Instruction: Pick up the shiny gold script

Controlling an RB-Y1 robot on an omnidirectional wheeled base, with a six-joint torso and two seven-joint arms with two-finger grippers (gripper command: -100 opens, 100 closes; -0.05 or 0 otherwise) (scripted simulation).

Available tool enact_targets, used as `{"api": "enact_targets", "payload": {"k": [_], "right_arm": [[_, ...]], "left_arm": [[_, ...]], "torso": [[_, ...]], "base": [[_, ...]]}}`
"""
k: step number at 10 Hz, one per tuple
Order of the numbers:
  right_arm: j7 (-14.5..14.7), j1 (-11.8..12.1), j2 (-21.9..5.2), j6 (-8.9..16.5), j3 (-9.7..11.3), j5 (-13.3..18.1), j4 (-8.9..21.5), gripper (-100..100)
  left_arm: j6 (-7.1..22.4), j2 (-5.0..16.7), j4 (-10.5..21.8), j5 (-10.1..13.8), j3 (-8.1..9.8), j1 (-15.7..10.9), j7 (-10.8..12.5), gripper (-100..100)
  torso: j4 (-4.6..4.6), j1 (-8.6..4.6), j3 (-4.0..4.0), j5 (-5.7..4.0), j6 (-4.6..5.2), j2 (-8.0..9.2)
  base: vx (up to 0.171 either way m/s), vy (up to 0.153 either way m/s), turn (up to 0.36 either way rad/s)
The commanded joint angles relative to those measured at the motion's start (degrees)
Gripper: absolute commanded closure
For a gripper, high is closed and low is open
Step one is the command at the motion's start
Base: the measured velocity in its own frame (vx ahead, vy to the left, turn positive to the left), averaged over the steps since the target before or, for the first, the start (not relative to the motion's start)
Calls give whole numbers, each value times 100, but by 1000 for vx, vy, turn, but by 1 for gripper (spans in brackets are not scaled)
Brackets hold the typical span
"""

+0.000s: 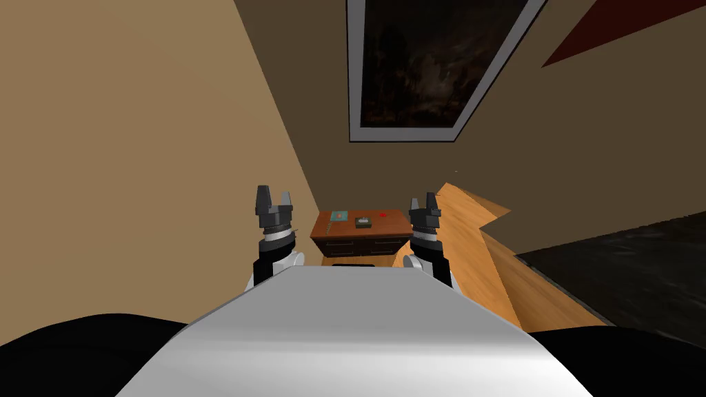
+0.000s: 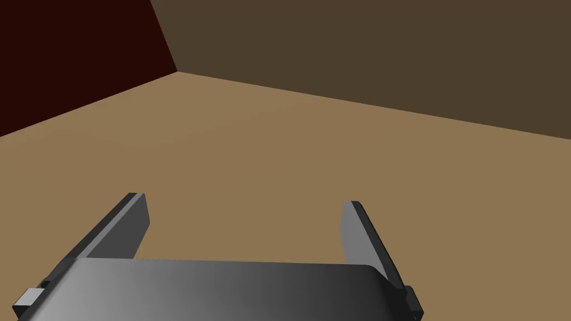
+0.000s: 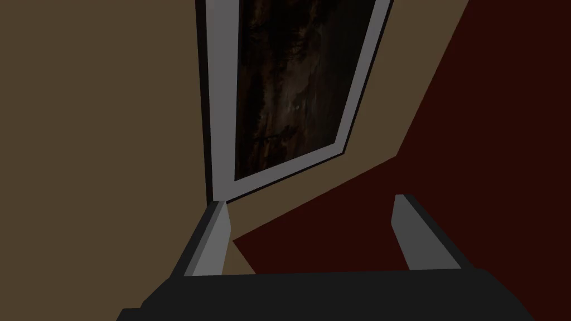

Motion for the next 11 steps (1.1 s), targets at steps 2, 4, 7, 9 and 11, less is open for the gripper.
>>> {"api": "enact_targets", "payload": {"k": [2,4,7,9,11], "right_arm": [[0,-1,0,0,0,0,0,0],[0,0,0,0,0,0,0,0],[0,0,0,0,0,0,0,0],[0,0,0,0,0,0,0,0],[0,0,0,0,0,0,0,0]], "left_arm": [[262,247,316,56,180,-157,142,-100],[469,382,595,106,322,-299,269,-100],[719,507,960,172,492,-482,438,-100],[1001,618,1341,253,683,-703,646,-100],[1151,669,1595,299,782,-827,763,-100]], "torso": [[0,-4,1,0,2,2],[0,-7,1,-2,1,2],[0,1,1,0,1,1],[0,1,0,0,0,0],[0,3,0,1,-1,0]], "base": [[-9,-21,-107],[-10,-20,-80],[-5,-5,-70],[-5,1,-73],[-5,3,-51]]}}
